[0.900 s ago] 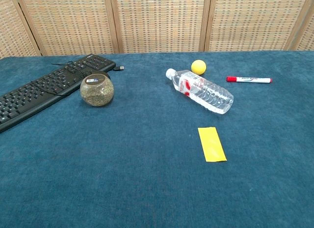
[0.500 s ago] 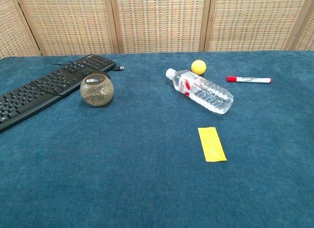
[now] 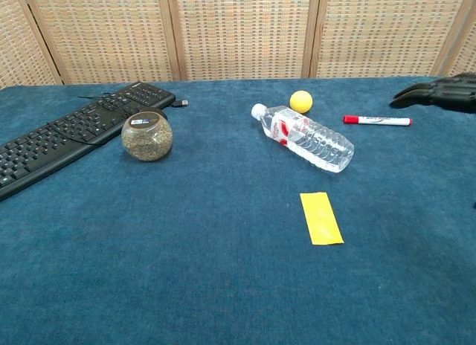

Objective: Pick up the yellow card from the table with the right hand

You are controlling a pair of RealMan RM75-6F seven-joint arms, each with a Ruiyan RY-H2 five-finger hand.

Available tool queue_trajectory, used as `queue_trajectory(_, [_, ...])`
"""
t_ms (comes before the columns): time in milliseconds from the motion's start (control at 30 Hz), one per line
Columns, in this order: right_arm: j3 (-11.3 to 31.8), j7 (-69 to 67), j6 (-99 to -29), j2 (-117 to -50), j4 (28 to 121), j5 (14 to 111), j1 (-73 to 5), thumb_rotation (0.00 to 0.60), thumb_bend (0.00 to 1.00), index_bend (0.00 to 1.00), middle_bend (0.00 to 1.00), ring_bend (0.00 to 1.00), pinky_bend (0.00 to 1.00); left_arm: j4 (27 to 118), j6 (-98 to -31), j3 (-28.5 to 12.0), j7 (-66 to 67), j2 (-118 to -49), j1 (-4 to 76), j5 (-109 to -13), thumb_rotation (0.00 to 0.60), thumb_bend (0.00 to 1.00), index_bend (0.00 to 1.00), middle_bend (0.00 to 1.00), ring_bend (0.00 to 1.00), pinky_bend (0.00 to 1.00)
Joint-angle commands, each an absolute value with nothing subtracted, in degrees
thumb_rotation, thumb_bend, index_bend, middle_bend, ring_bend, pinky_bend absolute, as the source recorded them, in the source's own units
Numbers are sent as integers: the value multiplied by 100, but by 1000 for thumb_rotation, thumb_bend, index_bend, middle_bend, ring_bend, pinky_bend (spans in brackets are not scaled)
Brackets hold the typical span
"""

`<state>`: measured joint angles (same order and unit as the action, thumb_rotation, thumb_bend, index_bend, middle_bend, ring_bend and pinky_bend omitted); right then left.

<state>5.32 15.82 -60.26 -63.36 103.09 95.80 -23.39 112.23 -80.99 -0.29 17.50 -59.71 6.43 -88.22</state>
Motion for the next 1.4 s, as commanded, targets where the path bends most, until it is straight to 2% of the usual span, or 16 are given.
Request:
queue_trajectory(33, [783,1793,-5314,-6764,10183,9303,-2952,600,0,71,0,0,0,11198,-8037,-73,1702,-5960,681,-8704,600,0,0,0,0,0])
queue_trajectory(100, [955,2025,-4789,-7275,9828,8960,-3383,600,0,88,0,0,0,11181,-7978,-122,1658,-5947,723,-8581,600,0,0,0,0,0])
queue_trajectory(167, [1027,2280,-4629,-7611,9578,8683,-3565,600,0,108,0,0,0,11177,-7945,-139,1641,-5934,747,-8522,600,0,0,0,0,0])
queue_trajectory(500, [946,2974,-4433,-8553,8947,8111,-3985,600,0,154,0,0,0,11155,-7857,-199,1604,-5921,825,-8307,600,0,0,0,0,0])
queue_trajectory(900, [720,3422,-4469,-8715,8955,7698,-4128,600,0,164,0,0,0,11147,-7821,-210,1637,-5939,876,-8195,600,0,0,0,0,0])
queue_trajectory(1400, [512,3561,-4635,-9095,8427,7422,-4236,600,0,173,0,0,0,11160,-7831,-191,1623,-5939,904,-8169,600,0,0,0,0,0])
